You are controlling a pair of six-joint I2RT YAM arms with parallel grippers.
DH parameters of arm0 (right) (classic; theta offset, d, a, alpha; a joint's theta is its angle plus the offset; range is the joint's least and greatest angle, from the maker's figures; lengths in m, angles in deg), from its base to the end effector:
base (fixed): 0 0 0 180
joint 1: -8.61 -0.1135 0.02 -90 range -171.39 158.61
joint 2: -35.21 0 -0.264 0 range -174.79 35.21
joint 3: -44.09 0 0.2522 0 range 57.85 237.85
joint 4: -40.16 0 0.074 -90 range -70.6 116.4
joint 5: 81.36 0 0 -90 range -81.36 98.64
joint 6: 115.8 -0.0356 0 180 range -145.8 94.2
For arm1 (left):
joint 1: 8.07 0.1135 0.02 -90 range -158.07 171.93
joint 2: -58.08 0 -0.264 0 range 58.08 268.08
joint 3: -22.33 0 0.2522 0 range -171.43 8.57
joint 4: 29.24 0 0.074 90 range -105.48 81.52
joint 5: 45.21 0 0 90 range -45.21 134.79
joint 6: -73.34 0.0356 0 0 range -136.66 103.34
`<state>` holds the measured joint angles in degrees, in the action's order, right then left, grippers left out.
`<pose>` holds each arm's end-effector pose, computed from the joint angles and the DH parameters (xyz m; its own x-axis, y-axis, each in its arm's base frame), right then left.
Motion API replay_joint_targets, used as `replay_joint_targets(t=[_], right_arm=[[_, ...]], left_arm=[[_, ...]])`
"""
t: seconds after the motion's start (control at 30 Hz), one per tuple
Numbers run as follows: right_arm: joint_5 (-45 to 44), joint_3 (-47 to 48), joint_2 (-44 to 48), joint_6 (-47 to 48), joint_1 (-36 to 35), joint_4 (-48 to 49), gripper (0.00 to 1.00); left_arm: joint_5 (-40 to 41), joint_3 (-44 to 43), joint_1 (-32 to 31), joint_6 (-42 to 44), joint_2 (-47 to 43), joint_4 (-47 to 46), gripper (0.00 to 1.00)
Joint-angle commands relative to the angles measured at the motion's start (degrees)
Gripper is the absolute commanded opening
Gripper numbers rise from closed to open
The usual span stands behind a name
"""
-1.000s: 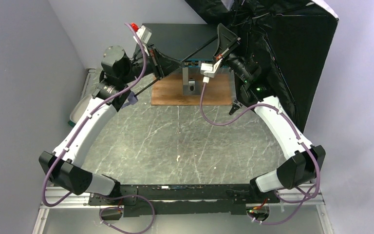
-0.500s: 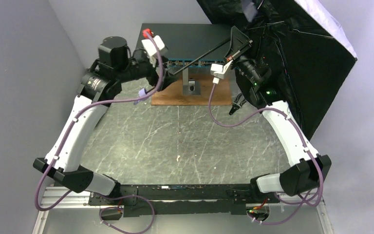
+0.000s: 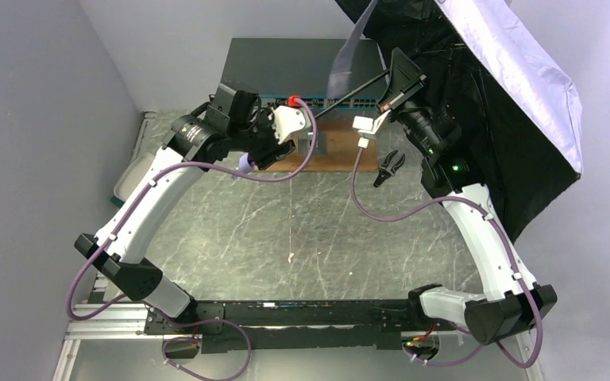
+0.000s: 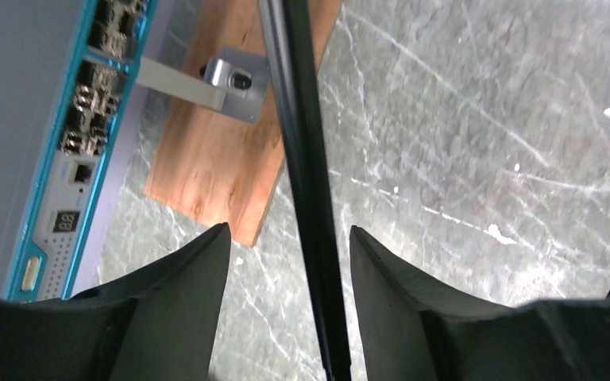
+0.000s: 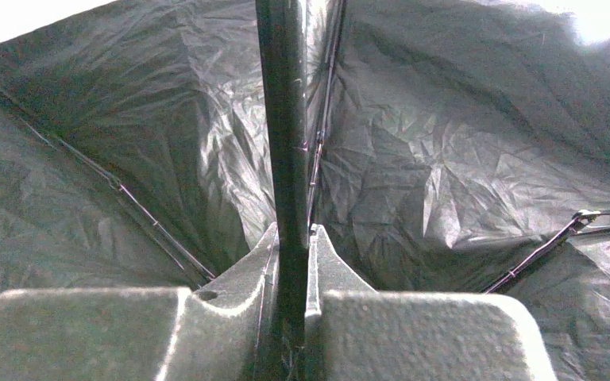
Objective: Open the umbrella
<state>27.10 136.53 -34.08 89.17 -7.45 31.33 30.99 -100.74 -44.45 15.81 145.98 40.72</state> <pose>0.2496 0.0836 0.4862 0.4048 -0.7783 0.4800 0.4507 -0.2869 -0.8453 0.2410 -0.1881 0.4606 0.0064 0.6429 -0.7659 0.8656 0.3799 0.3261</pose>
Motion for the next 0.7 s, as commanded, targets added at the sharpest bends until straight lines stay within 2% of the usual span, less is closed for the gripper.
replay_joint_targets(t=[0.0, 0.2, 0.5, 0.67], right_arm=[[-4.2, -0.35, 4.19, 0.83, 0.02, 3.25, 0.0], [-8.7, -0.39, 5.57, 1.7, 0.95, 2.71, 0.0], [-11.79, -2.73, 7.75, 2.59, 3.85, 2.97, 0.0], [-13.16, -3.09, 8.81, 2.88, 5.19, 2.89, 0.0]], left_arm=[[3.8, 1.7, -0.04, 1.99, -1.98, 4.44, 0.6], [5.23, 8.17, -0.01, 1.89, -4.92, 5.62, 0.46], [7.03, 19.12, 0.61, 5.16, -12.72, 3.2, 0.0], [6.86, 24.06, 0.7, 6.36, -16.55, 3.02, 0.0]])
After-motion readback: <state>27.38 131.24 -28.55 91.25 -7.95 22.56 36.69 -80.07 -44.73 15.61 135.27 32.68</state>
